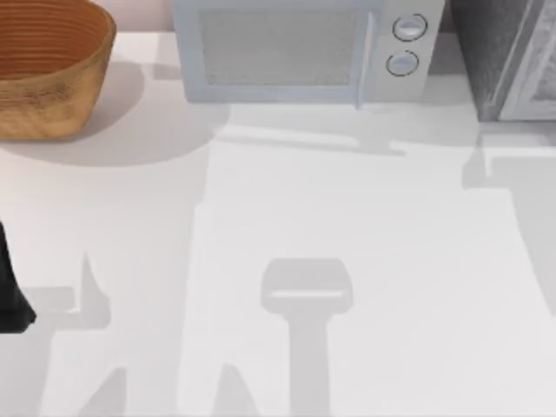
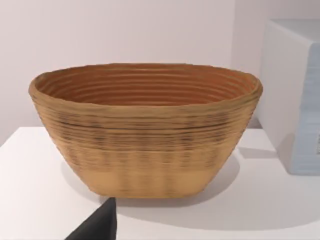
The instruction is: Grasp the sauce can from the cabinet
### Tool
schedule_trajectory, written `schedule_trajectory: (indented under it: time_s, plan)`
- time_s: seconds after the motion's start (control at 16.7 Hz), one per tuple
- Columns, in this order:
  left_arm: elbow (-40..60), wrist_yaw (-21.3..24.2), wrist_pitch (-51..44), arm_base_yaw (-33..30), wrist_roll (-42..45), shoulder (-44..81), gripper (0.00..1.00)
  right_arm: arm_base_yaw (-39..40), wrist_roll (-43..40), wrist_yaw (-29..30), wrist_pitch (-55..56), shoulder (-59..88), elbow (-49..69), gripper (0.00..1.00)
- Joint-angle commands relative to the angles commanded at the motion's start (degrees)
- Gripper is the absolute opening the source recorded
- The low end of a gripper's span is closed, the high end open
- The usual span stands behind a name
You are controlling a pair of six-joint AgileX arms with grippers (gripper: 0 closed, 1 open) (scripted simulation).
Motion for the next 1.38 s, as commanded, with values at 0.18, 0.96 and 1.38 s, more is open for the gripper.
schedule_trajectory:
  time_s: [0.18, 0.96, 1.38]
  plan:
    - [0.00, 0.00, 0.00, 0.00, 0.00, 0.00, 1.00, 1.49, -0.05, 1.54, -3.35, 10.61, 13.97, 1.00]
    - [0.00, 0.00, 0.00, 0.00, 0.00, 0.00, 1.00, 3.57, -0.12, 3.89, -8.78, 27.22, 34.89, 1.00]
    - [0.00, 0.00, 0.00, 0.00, 0.00, 0.00, 1.00, 11.13, -0.22, 12.03, -6.08, 33.84, 38.88, 1.00]
